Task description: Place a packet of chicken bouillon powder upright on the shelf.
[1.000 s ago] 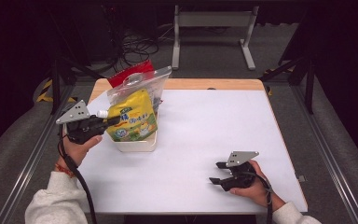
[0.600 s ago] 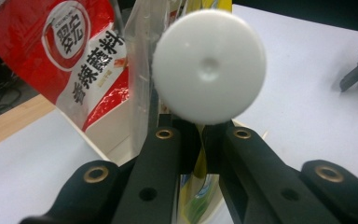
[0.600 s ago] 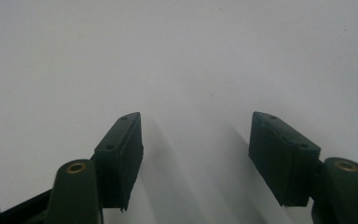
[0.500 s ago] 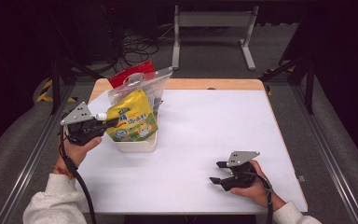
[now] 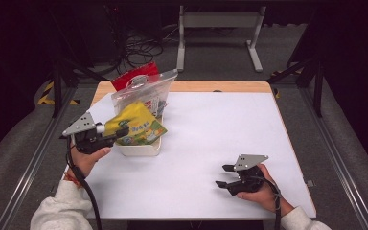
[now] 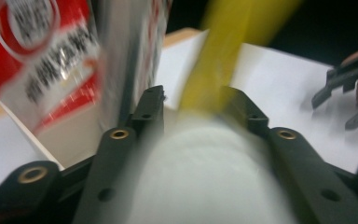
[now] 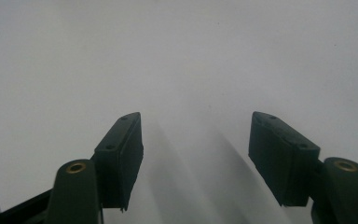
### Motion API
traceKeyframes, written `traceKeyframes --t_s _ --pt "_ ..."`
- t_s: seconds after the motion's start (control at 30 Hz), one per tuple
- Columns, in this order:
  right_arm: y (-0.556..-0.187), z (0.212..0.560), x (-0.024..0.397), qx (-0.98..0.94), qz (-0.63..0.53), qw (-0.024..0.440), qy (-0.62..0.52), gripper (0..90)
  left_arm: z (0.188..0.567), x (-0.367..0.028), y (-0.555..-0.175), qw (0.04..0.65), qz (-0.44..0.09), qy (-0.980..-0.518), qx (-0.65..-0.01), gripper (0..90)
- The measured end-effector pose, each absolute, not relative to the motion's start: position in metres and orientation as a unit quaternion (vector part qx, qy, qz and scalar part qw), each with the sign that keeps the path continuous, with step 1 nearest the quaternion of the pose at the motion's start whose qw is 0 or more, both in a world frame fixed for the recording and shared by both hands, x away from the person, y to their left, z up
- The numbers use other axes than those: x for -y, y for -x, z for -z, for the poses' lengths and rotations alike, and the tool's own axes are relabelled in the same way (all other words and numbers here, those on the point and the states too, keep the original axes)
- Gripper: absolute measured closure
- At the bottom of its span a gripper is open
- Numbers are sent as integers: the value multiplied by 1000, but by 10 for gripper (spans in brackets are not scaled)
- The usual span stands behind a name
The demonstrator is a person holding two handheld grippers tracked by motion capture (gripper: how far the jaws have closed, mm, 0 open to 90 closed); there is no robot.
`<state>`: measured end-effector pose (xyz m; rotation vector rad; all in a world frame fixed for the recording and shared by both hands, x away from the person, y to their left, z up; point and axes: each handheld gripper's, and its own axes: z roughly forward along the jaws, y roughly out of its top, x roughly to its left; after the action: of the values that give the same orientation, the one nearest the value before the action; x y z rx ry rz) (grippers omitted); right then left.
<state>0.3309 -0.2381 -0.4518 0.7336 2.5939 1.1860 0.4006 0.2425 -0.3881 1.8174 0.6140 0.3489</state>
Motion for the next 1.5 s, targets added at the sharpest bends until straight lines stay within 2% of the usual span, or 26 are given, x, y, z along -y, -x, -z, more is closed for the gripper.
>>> traceKeyframes --t_s 0.07,0.17,0.27,0.43,0.6,0.7,0.8,1.0,1.17,1.5 --pt "-331 452 238 -876 -401 98 -248 351 394 -241 -401 561 -144 -772 -263 557" --pt "-331 452 238 -877 -401 97 -247 351 404 -241 -403 563 -137 -768 -272 565" --pt "-331 452 237 -877 -401 96 -246 351 410 -242 -403 570 -147 -760 -275 765" --pt "-331 453 237 -877 -401 93 -246 350 407 -240 -401 568 -158 -763 -264 898" --pt "-332 453 238 -877 -401 92 -248 349 387 -237 -394 534 -179 -785 -260 900" --pt "-332 453 237 -877 -401 92 -248 349 373 -230 -390 476 -205 -813 -264 900" --pt "-331 453 237 -878 -400 91 -247 348 361 -222 -388 449 -209 -823 -278 900" --pt "-332 455 237 -879 -397 87 -248 347 347 -215 -384 421 -219 -835 -277 900" --pt "-332 455 238 -878 -399 84 -251 346 333 -206 -385 393 -216 -855 -259 900" --pt "-333 457 238 -879 -397 76 -252 345 298 -209 -410 360 -162 -886 -242 900"
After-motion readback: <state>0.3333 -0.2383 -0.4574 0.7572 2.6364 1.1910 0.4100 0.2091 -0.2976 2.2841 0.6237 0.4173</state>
